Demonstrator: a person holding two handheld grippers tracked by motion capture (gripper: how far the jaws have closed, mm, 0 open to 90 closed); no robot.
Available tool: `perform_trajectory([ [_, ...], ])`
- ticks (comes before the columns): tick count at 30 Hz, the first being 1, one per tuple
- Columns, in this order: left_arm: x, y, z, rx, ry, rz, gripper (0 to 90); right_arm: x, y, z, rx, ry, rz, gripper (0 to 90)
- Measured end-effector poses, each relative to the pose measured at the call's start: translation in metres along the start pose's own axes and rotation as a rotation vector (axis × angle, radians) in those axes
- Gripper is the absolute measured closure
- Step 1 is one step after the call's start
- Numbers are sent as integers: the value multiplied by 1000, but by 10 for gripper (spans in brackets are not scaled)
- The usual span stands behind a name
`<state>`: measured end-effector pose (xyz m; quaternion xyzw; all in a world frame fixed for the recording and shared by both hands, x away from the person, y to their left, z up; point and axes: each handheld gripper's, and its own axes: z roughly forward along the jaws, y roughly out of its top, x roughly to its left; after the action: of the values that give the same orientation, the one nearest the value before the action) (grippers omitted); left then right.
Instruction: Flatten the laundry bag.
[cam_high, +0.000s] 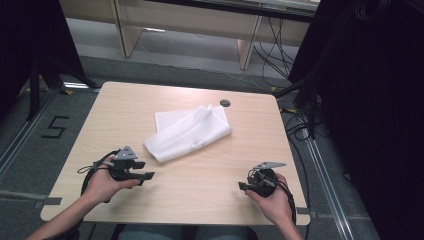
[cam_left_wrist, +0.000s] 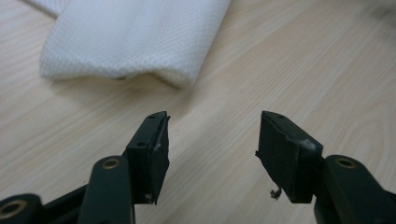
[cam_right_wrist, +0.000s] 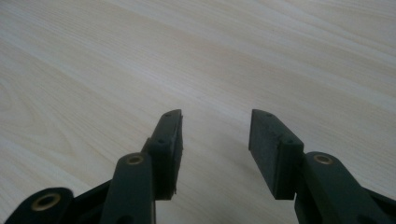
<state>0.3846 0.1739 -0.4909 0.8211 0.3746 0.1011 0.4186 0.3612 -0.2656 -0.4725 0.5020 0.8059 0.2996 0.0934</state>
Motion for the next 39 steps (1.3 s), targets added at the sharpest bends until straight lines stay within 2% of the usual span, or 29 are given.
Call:
perform_trajectory([
  [1, -1, 2, 1, -9, -7, 14, 433, -2, 0, 1, -14, 2, -25, 555],
  [2, -2, 3, 3, -18, -12, 13, 440, 0, 0, 1, -13, 5, 10, 554],
  [3, -4, 5, 6, -36, -9, 5, 445, -1, -1, 3, -29, 7, 10, 553],
  [4, -3, 8, 6, -20, -17, 32, 451, -4, 1, 3, -33, 6, -17, 552],
  [5, -3, 8, 6, -20, -17, 32, 453, -4, 1, 3, -33, 6, -17, 552],
  [6, -6, 13, 10, -50, -12, 28, 455, -3, 1, 1, -18, -2, 6, 548],
  [7, -7, 16, 11, -49, -10, 36, 459, -3, 1, 4, -53, 11, 24, 546],
  [8, -7, 16, 11, -49, -10, 36, 461, -3, 1, 4, -53, 11, 24, 546],
  [9, -9, 22, 13, -60, 0, 49, 463, -4, 2, 1, -31, -4, 2, 546],
  [11, -12, 29, 16, -71, -3, 61, 465, -2, 3, 0, -22, -6, 18, 545],
  [12, -12, 32, 18, -67, 3, 91, 467, -2, 4, 0, -16, -4, 12, 544],
  [13, -13, 35, 20, -63, 2, 102, 469, -1, 5, -1, -16, -5, 15, 542],
  [14, -13, 35, 20, -63, 2, 102, 472, 1, 5, 2, -70, -8, 25, 541],
  [15, -15, 38, 23, -53, 4, 118, 472, 1, 6, 1, -71, -7, 8, 540],
  [16, -18, 44, 31, -42, -8, 135, 472, 2, 7, -1, -53, -8, 9, 539],
  [21, -24, 57, 48, -35, -7, 159, 487, 3, 8, 0, -51, -14, 13, 535],
  [23, -26, 66, 61, -23, -12, 192, 484, 1, 7, 1, -49, -10, 20, 534],
  [24, -27, 68, 65, -23, 0, 187, 480, 0, 7, 2, -56, -9, 14, 534],
  [25, -26, 72, 68, -22, 7, 211, 477, -1, 6, 2, -59, -3, 15, 533],
  [27, -24, 78, 75, -23, 25, 228, 472, -2, 7, 0, -30, -6, 17, 533],
  [28, -24, 80, 78, -23, 34, 227, 472, -3, 6, 1, -42, -11, -6, 532],
  [30, -24, 83, 85, -20, 39, 239, 466, -3, 7, 0, -36, -6, 19, 532],
  [33, -23, 84, 92, -16, 48, 252, 456, -2, 7, 0, -38, -5, 22, 532],
  [34, -21, 83, 99, 4, 69, 271, 453, -1, 7, 1, -49, 6, 20, 532],
  [35, -21, 83, 99, 4, 69, 271, 448, -1, 8, 0, -42, -3, 8, 532],
  [36, -21, 82, 102, 20, 79, 290, 448, -1, 8, 0, -42, -3, 8, 532],
  [37, -21, 81, 105, 23, 91, 284, 445, 0, 8, 1, -40, -2, 14, 533],
  [38, -19, 82, 108, 58, 107, 322, 434, -2, 7, 6, -104, -3, -16, 533],
  [39, -19, 82, 108, 58, 107, 322, 428, -2, 7, 6, -104, -3, -16, 533],
])
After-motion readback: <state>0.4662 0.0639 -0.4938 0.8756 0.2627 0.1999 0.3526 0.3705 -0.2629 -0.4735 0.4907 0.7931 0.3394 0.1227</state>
